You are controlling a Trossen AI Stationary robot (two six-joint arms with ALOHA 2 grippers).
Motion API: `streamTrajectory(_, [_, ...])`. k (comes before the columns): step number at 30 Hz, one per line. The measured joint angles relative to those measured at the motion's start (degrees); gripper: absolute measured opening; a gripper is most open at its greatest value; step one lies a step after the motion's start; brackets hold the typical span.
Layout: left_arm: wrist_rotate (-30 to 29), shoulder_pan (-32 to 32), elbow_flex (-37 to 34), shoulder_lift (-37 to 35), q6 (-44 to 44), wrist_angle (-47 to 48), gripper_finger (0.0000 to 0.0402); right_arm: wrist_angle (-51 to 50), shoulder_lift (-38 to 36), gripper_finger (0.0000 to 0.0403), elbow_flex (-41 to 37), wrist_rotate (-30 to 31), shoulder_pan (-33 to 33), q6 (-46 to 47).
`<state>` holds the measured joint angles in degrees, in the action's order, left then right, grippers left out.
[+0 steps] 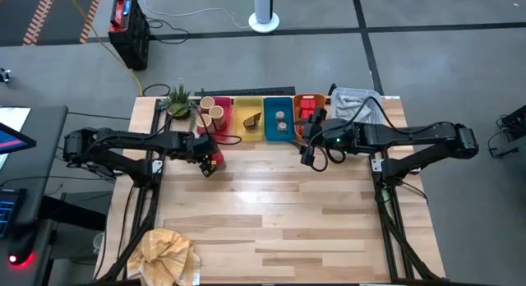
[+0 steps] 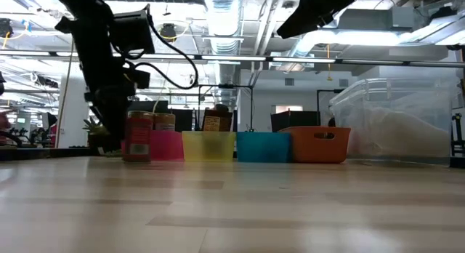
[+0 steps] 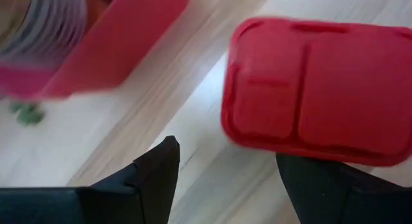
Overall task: Sort spices by type
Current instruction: Put the red spice can into the orange bin
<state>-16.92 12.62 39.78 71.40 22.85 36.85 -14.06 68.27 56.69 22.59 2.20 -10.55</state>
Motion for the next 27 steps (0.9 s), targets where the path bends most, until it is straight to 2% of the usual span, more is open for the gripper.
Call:
streamTrajectory(7, [0.24, -1.38, -0.84, 2.18, -5.32, -9.64, 0.0244, 0.05, 0.0, 0.0317, 0.0, -0.07, 0.02, 0.02])
streamTrajectory(14, [3.87, -4.6, -0.7, 11.07, -11.19, -20.72, 0.0244, 0.09, 0.52, 0.0317, 0.04, -0.53, -0.78, -0.06])
streamTrajectory(27, [7.71, -8.51, 10.72, 25.84, -12.35, -28.49, 0.0244, 0.83, 0.46, 0.0317, 0.04, -0.64, -1.31, -0.02])
